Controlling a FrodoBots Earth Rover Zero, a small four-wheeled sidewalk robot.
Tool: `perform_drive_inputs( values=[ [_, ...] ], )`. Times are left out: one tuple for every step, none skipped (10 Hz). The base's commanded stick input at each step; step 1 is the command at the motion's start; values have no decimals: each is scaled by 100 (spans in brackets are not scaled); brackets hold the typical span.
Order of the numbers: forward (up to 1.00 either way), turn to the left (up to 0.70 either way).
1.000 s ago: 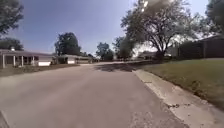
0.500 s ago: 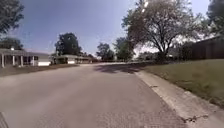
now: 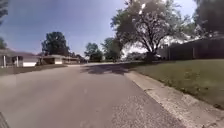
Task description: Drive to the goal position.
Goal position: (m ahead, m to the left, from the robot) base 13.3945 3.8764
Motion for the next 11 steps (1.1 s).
perform_drive_inputs(
  values=[
    [70, 0],
    [70, 0],
    [70, 0],
    [70, 0],
    [70, 0],
    [70, 0],
    [70, 0],
    [70, 0],
    [70, 0],
    [70, 0],
    [70, 0]
  ],
)
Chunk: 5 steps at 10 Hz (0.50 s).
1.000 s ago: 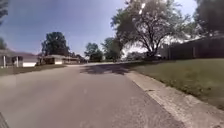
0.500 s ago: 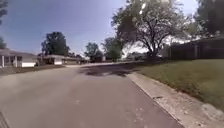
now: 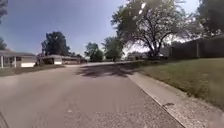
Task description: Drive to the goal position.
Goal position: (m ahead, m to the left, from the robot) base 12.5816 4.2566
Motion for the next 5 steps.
perform_drive_inputs(
  values=[
    [70, 0],
    [70, 0],
    [70, 0],
    [70, 0],
    [70, 0]
  ],
)
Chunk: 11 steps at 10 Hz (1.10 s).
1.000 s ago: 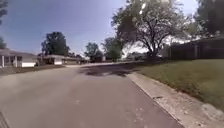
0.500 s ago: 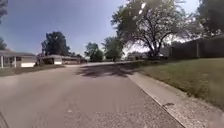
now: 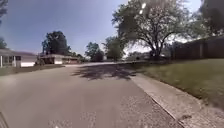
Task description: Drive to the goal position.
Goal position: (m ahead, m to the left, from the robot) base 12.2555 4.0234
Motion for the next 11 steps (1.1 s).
perform_drive_inputs(
  values=[
    [70, 0],
    [70, 0],
    [70, 0],
    [70, 0],
    [70, 0],
    [70, 0],
    [70, 0],
    [70, 0],
    [70, 0],
    [70, 0],
    [70, 0]
  ],
)
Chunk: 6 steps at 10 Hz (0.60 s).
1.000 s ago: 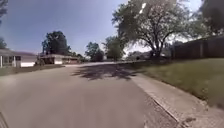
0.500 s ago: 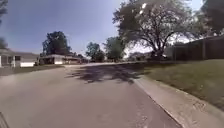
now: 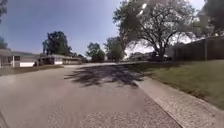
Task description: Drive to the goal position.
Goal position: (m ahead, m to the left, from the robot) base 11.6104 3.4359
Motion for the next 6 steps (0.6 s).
perform_drive_inputs(
  values=[
    [70, 0],
    [70, 0],
    [70, 0],
    [70, 0],
    [70, 3],
    [70, 15]
  ],
)
